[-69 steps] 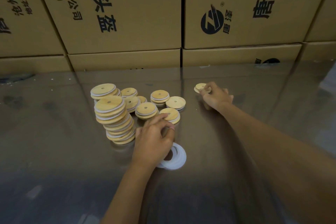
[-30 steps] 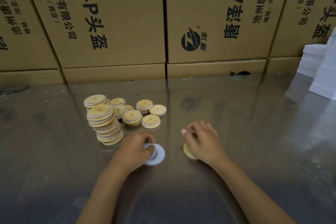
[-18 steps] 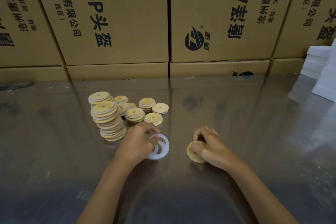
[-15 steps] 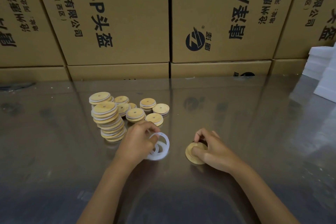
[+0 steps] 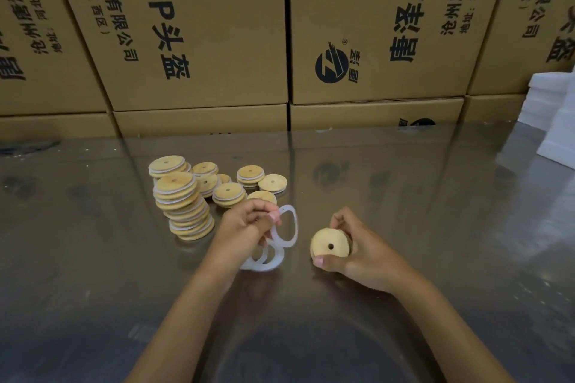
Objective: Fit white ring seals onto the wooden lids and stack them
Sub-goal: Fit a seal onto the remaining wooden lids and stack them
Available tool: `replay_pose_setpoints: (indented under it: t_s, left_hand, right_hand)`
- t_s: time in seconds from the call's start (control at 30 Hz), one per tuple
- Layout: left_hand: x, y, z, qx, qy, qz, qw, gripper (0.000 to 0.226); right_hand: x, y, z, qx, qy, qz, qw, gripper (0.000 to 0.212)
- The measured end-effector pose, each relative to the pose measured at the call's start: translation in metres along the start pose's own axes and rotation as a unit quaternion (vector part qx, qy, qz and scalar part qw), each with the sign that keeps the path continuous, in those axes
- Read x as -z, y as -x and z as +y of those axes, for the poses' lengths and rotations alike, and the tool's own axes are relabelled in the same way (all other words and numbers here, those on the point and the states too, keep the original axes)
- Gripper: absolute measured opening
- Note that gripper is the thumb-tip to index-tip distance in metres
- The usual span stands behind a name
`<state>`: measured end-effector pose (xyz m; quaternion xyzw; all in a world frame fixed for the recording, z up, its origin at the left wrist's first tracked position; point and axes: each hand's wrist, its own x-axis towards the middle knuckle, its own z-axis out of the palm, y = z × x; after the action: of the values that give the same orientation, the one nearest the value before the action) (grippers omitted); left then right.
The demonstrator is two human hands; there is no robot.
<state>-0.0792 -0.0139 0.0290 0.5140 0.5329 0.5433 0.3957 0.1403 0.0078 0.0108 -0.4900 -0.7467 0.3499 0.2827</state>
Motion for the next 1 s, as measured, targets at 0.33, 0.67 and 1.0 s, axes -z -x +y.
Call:
replay_pose_setpoints:
  t_s: [0.33,0.67,1.0]
  left_hand:
    - [-0.017,0.011,0.009,0.084,0.183,-0.137,0.97,0.014]
    - [-0.032,0.006,-0.006,0.0,-0.02,-0.022,1.0,0.004]
    - [-0.032,0.001,-0.016,-0.025,-0.046,-0.027,0.998,0.015]
  right_hand:
    - [-0.008,0.002,-0.019,-0.076,-0.291,0.025,0.953,0.041]
    - [-0.015,0.008,-0.029,-0.098,-0.357,-0.052,0.927,0.025]
    - [-0.018,-0.002,-0.024,-0.169,-0.483,-0.055,0.858,0.039]
